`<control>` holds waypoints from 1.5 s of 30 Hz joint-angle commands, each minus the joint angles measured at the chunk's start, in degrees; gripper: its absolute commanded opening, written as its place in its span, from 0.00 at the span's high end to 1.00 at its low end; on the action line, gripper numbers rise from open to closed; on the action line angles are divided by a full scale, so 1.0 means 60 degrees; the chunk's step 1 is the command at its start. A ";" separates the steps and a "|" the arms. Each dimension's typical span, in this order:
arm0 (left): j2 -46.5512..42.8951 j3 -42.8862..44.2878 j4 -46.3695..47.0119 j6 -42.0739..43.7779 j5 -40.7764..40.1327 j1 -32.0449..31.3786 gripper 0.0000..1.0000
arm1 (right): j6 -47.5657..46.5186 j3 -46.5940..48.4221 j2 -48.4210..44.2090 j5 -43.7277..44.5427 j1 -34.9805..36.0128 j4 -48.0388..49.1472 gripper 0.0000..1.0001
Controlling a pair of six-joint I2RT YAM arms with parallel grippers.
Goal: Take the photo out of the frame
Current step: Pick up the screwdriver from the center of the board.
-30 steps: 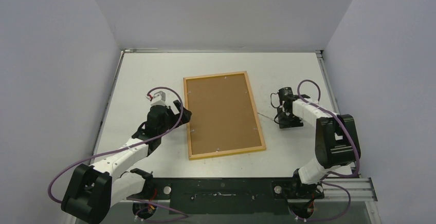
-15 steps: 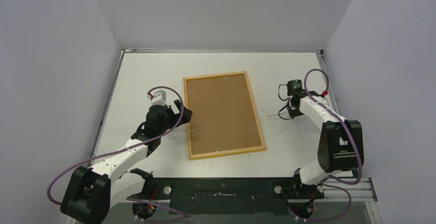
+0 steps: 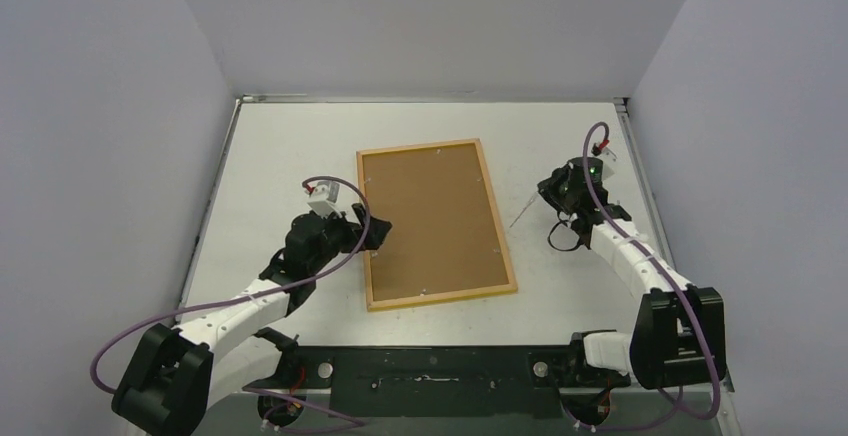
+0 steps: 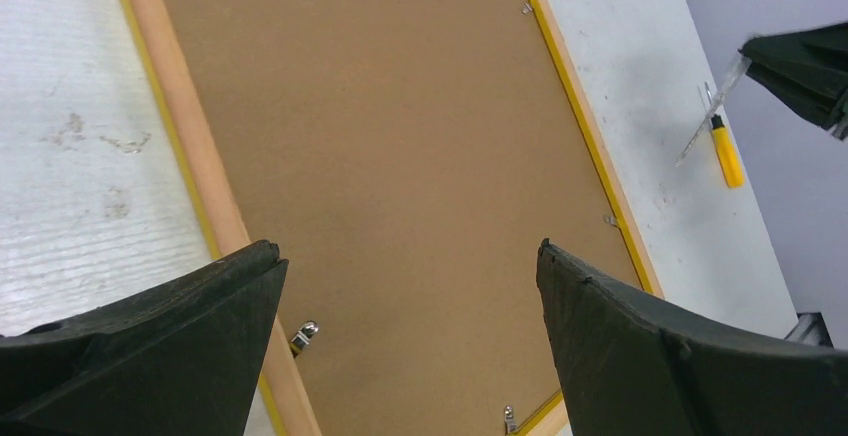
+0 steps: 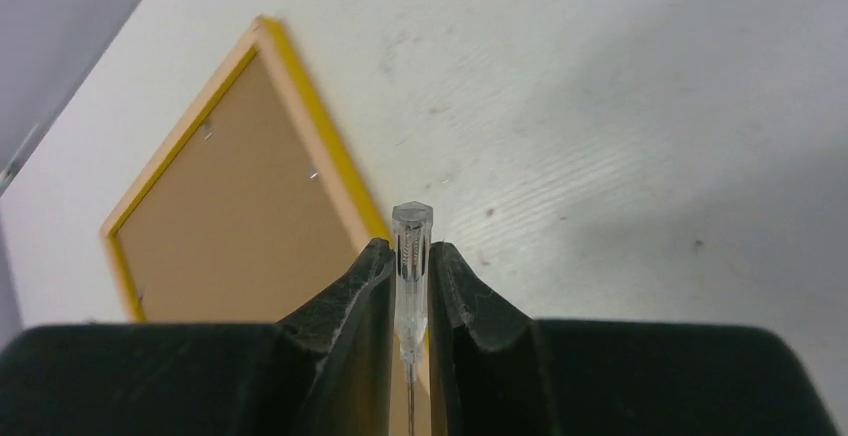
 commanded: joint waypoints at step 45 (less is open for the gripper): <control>0.2095 -0.0335 0.5400 0.2080 0.0305 -0.3034 0.64 | -0.1179 -0.1061 0.0995 -0.3697 0.5781 0.8714 0.94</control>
